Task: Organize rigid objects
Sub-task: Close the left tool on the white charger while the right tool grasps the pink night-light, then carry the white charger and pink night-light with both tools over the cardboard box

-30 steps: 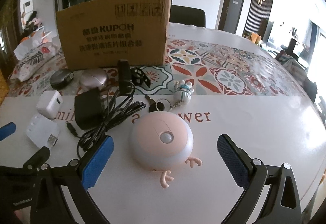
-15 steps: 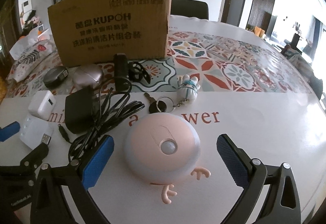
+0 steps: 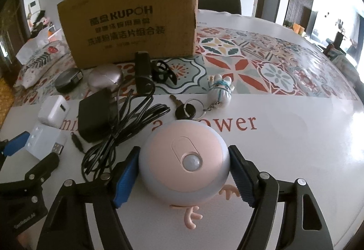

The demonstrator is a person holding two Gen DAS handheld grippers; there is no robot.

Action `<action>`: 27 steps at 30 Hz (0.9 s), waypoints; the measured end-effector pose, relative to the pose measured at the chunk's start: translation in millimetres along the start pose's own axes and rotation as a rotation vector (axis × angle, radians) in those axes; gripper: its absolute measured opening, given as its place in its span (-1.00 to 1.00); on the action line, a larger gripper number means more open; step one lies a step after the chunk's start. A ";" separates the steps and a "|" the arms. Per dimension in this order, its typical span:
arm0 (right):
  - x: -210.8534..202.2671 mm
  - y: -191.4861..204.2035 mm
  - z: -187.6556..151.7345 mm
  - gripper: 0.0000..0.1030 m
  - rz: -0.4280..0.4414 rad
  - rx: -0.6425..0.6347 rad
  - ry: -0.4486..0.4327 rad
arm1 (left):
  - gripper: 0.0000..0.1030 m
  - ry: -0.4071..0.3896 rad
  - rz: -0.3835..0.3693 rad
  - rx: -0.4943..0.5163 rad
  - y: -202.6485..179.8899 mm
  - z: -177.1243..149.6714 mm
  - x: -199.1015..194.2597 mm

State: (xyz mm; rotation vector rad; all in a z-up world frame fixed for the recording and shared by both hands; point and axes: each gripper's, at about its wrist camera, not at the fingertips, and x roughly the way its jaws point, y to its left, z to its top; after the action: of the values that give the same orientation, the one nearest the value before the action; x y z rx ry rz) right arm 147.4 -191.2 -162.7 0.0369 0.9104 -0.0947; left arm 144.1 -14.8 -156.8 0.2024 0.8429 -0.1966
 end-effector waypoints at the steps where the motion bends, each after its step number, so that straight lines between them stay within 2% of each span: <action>1: -2.0 0.5 -1.2 0.46 0.003 0.000 -0.002 | 0.49 -0.006 0.001 0.000 -0.1 -0.3 -2.5; 17: -53.0 0.6 0.4 0.46 0.021 -0.004 -0.116 | 0.49 -0.127 -0.003 -0.023 -0.5 10.2 -48.8; 27: -87.8 -0.4 17.0 0.46 0.049 0.000 -0.215 | 0.49 -0.209 0.010 -0.043 3.1 37.1 -76.6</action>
State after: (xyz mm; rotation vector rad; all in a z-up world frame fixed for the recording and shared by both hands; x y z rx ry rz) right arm 107.2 -187.0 -82.8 0.0480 0.6946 -0.0516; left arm 121.8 -14.2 -74.6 0.1427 0.6376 -0.1863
